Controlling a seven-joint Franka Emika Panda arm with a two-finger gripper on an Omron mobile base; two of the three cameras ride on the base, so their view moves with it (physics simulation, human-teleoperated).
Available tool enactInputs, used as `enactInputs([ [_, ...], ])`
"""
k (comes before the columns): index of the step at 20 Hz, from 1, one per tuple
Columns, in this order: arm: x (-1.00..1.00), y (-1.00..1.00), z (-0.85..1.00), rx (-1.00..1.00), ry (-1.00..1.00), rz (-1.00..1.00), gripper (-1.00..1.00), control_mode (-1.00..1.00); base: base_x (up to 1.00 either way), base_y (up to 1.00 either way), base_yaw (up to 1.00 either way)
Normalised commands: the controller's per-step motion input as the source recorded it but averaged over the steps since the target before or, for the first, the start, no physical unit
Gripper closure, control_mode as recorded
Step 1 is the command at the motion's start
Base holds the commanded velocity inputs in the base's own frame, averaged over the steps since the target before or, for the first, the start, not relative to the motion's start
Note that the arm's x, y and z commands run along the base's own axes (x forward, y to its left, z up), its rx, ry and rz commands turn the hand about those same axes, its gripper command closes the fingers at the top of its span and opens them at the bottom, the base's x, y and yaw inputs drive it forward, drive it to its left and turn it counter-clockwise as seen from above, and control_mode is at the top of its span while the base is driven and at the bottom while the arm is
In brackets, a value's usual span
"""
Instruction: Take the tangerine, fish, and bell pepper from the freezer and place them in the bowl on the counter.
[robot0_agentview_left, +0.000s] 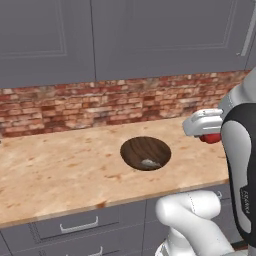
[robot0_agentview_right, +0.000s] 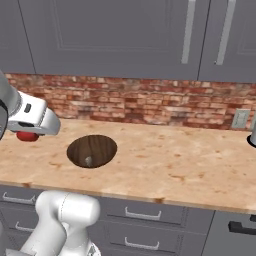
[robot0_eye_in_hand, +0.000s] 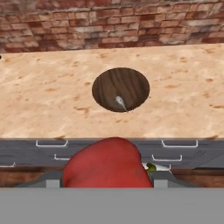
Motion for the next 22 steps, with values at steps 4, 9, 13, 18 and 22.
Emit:
enactInputs([
  [4, 0.00, 0.00, 0.00, 0.00, 0.00, 0.00, 1.00, 1.00, 0.13, -0.11, 0.00],
  [9, 0.00, 0.00, 0.00, 0.00, 0.00, 0.00, 1.00, 1.00, 0.14, -0.10, 0.00],
  [13, 0.00, 0.00, 0.00, 0.00, 0.00, 0.00, 1.00, 1.00, 0.06, -0.09, 0.00],
  [18, 0.00, 0.00, 0.00, 0.00, 0.00, 0.00, 1.00, 1.00, 0.00, -0.05, 0.00],
  [22, 0.00, 0.00, 0.00, 0.00, 0.00, 0.00, 1.00, 1.00, -0.13, -0.12, 0.00],
])
